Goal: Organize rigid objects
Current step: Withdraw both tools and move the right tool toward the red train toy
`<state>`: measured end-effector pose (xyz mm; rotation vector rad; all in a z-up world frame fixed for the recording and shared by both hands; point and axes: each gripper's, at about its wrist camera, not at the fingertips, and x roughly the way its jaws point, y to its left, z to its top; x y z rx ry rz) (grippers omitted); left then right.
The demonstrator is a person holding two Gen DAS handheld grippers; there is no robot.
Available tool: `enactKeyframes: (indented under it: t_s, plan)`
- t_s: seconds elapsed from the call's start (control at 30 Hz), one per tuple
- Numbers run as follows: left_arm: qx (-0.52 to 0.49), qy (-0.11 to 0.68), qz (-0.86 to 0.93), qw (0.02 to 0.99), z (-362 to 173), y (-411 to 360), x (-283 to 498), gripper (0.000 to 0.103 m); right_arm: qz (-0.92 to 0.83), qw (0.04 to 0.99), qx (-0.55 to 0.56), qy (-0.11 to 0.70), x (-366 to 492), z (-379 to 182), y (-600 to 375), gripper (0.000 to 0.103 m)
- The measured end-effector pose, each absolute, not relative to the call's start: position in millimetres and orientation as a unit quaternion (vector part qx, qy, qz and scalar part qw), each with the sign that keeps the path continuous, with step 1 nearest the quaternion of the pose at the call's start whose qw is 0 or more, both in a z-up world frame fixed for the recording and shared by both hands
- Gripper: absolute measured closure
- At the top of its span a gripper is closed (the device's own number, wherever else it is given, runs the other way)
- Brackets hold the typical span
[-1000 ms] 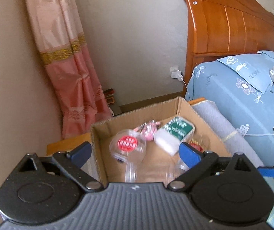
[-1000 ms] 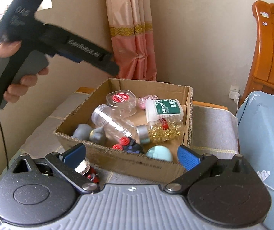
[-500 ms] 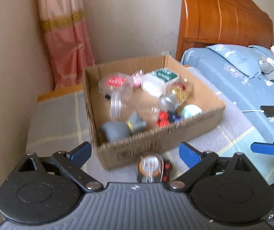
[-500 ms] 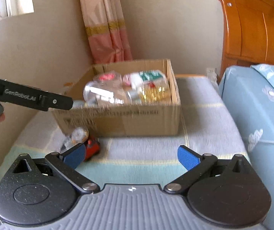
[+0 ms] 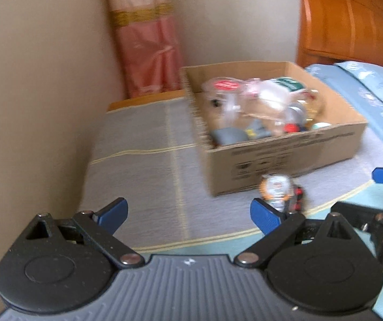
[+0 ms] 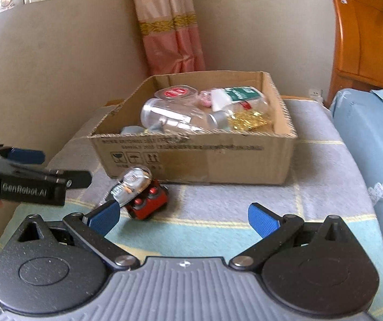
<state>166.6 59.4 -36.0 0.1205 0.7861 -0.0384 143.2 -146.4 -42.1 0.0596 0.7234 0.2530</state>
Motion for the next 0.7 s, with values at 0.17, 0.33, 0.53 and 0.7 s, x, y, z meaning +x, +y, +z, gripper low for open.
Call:
enactKeyframes:
  t_s: [0.17, 0.33, 0.53, 0.7]
  plan:
    - [0.054, 0.386, 0.022, 0.921, -41, 83, 168, 0.005, 0.13, 0.924, 0.035, 0.359, 166, -47, -122, 0.0]
    - [0.036, 0.393, 0.032, 0.918, -45, 100, 169, 0.006, 0.121, 0.915, 0.042, 0.382, 188, -61, -97, 0.0]
    - [0.033, 0.397, 0.018, 0.917, -48, 98, 171, 0.006, 0.083, 0.914, 0.039, 0.395, 200, -74, -87, 0.0]
    - [0.034, 0.397, 0.003, 0.917, -48, 89, 174, 0.006, 0.073, 0.911, 0.052, 0.402, 198, -76, -103, 0.0]
